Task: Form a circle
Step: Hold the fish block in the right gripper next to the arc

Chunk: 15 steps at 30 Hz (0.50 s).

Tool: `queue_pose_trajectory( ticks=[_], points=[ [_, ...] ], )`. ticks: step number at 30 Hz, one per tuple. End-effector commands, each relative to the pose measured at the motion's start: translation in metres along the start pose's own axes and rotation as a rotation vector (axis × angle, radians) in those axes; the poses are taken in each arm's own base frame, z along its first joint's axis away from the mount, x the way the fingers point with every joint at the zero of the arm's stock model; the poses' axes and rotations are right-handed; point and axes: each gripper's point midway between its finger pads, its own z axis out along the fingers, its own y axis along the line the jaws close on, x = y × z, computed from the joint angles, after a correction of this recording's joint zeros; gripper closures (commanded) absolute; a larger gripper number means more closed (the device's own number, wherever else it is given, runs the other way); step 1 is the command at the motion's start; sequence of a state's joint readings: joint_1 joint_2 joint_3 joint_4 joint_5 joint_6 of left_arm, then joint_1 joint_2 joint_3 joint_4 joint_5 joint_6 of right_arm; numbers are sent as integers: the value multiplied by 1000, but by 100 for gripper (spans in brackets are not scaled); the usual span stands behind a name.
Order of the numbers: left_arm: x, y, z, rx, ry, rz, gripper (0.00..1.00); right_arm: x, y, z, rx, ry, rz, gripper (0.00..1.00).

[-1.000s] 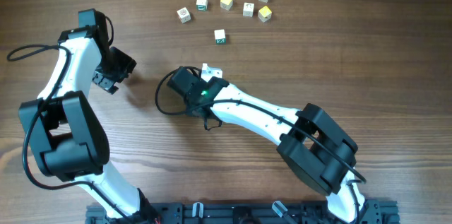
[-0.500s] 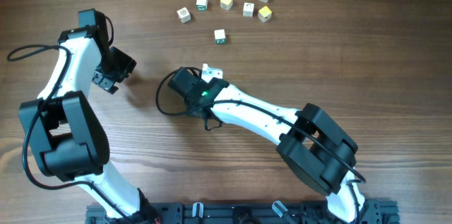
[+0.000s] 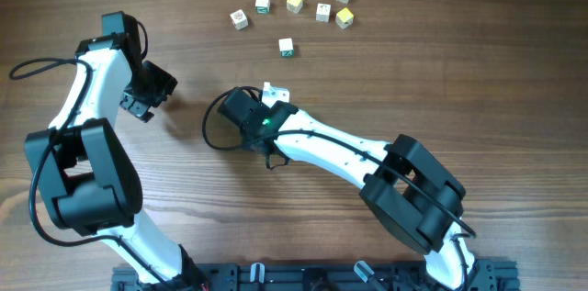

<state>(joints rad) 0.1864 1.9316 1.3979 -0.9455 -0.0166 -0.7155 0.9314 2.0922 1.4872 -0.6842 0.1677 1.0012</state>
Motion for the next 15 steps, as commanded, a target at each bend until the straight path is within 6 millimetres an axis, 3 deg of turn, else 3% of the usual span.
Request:
queue_pose_trajectory(
  ticks=[1,4,15],
  points=[
    [-4,-5,-11,27,-20,5,38,-6,-8,-5,28,-30,-2,71],
    [-4,-5,-11,27,-20,5,38,-6,-8,-5,29,-29,-1,71],
    [-4,-5,-11,27,-20,5,38,-5,-7,-5,24,-27,25,53]
  ],
)
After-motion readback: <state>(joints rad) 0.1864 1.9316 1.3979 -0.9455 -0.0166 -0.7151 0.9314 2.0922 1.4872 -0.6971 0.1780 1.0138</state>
